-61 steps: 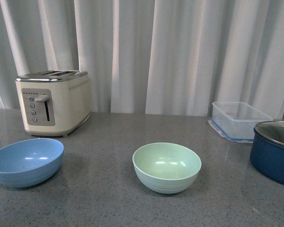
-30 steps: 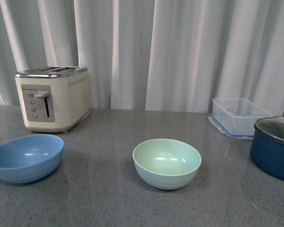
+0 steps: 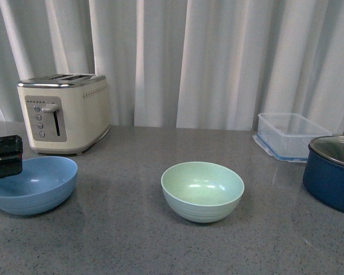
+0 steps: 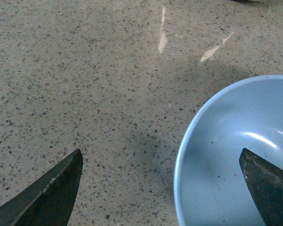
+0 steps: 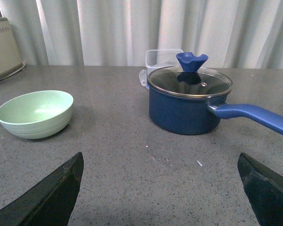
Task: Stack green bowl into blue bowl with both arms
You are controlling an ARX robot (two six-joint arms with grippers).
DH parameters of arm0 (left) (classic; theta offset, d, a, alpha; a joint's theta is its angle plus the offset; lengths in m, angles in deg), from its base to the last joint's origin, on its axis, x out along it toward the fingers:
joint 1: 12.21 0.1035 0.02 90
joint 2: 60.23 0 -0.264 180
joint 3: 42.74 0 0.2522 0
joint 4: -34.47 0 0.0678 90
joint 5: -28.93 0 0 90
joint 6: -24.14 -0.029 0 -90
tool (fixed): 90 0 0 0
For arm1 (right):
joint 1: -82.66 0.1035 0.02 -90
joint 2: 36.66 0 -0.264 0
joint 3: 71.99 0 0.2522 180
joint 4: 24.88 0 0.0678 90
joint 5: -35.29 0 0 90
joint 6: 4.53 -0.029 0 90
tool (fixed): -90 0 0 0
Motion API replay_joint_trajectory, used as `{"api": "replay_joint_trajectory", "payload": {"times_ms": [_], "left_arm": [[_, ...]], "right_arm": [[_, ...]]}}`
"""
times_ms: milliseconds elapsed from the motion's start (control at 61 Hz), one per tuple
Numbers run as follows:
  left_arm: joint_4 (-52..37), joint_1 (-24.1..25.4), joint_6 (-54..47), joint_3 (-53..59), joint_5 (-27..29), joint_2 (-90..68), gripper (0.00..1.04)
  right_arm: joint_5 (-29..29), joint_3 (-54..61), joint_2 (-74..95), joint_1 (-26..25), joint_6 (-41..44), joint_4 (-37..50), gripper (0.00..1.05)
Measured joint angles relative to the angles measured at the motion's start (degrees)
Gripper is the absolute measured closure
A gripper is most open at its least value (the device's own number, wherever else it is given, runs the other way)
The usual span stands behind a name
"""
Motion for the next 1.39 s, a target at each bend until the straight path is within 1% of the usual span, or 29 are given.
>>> {"api": "replay_joint_trajectory", "payload": {"times_ms": [230,262,311,344,410,459,574,721,770,1131,1393], "left_arm": [[-0.07,-1.20,0.61,-0.17,0.35,-1.18,0.07],[-0.07,-1.25,0.59,-0.17,0.63,-1.27,0.10],[-0.07,-1.29,0.70,-0.17,0.74,-1.36,0.19],[-0.07,-1.29,0.79,-0.17,0.79,-1.38,0.23],[-0.07,-1.33,0.83,-0.17,0.74,-1.38,0.34],[-0.04,-1.33,1.14,-0.17,0.77,-1.40,0.44],[0.37,-1.31,1.88,-0.17,0.70,-1.46,0.62],[1.90,-1.05,3.58,-0.17,0.37,-1.51,0.94],[1.95,-0.98,4.22,-0.17,0.09,-1.53,1.01],[4.28,-1.84,5.75,-1.73,-0.57,-0.09,1.01],[6.67,-6.05,8.22,-6.14,-1.09,2.45,1.01]], "right_arm": [[0.00,0.00,0.00,0.00,0.00,0.00,0.10],[0.00,0.00,0.00,0.00,0.00,0.00,0.10],[0.00,0.00,0.00,0.00,0.00,0.00,0.10],[0.00,0.00,0.00,0.00,0.00,0.00,0.10],[0.00,0.00,0.00,0.00,0.00,0.00,0.10],[0.00,0.00,0.00,0.00,0.00,0.00,0.10],[0.00,0.00,0.00,0.00,0.00,0.00,0.10],[0.00,0.00,0.00,0.00,0.00,0.00,0.10],[0.00,0.00,0.00,0.00,0.00,0.00,0.10],[0.00,0.00,0.00,0.00,0.00,0.00,0.10],[0.00,0.00,0.00,0.00,0.00,0.00,0.10]]}}
